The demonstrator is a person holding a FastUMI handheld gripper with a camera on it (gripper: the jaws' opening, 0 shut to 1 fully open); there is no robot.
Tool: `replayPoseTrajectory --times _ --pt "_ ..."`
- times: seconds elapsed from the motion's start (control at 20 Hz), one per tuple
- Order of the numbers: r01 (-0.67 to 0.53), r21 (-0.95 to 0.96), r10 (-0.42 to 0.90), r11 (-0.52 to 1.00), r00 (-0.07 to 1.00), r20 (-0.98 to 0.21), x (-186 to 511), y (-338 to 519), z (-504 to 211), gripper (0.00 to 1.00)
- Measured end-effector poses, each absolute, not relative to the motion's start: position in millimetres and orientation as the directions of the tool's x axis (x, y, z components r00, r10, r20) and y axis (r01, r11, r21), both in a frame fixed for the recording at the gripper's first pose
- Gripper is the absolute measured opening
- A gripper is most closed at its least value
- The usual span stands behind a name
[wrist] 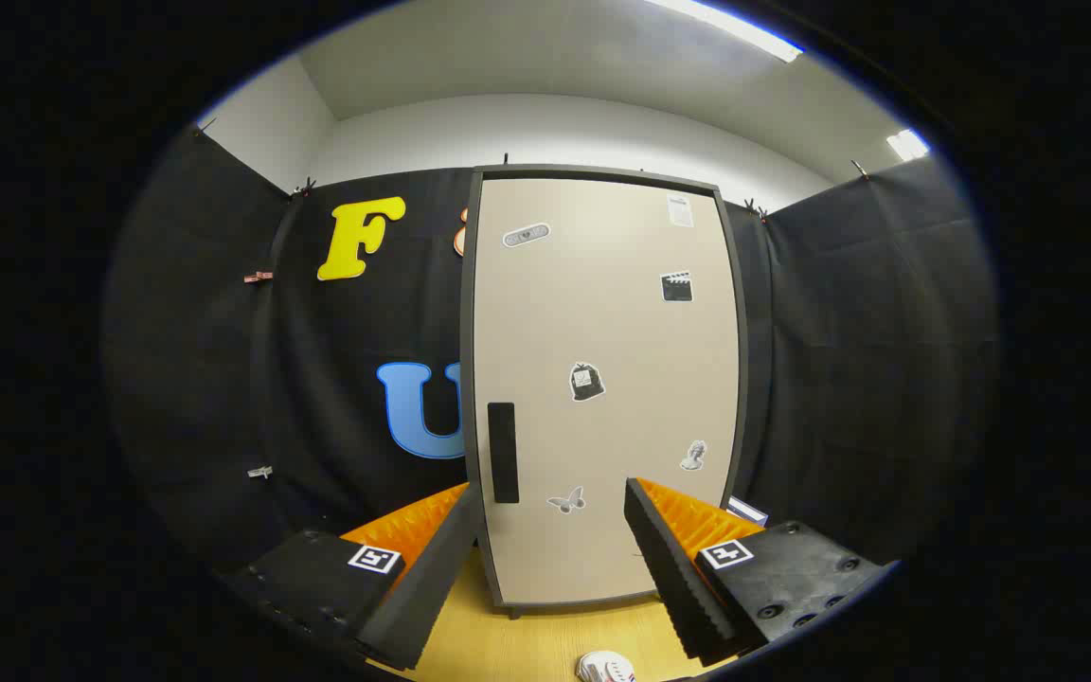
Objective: Open the shoe cabinet door, grab the shoes and put them into the shoe cabinet, then close the shoe cabinet door.
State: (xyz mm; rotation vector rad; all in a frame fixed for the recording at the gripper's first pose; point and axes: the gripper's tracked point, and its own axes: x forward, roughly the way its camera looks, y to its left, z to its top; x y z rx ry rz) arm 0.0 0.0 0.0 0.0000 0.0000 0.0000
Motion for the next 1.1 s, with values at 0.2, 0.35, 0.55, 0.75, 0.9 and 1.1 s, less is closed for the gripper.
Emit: replayPoseTrajectory --times 0.2,0.35,0.55,0.75,0.9,1.1 --pt "-0.009 -0.005 0.009 1.0 1.0 -0.009 3.0 2.4 -2.5 0.98" --pt "-0.015 0.001 0.015 1.0 1.0 -0.016 5.7 6.0 -3.5 0.98" --pt "-0.017 0.002 0.017 1.0 1.0 -0.016 8.6 8.0 -3.2 0.98" --pt "-0.016 0.004 0.016 1.0 1.0 -0.016 10.4 8.8 -2.9 0.99" --pt "-0.012 0.005 0.012 1.0 1.0 -0.021 12.8 9.7 -4.3 0.99" --pt "-0.01 -0.002 0.01 1.0 1.0 -0.028 20.7 13.0 -7.6 0.99"
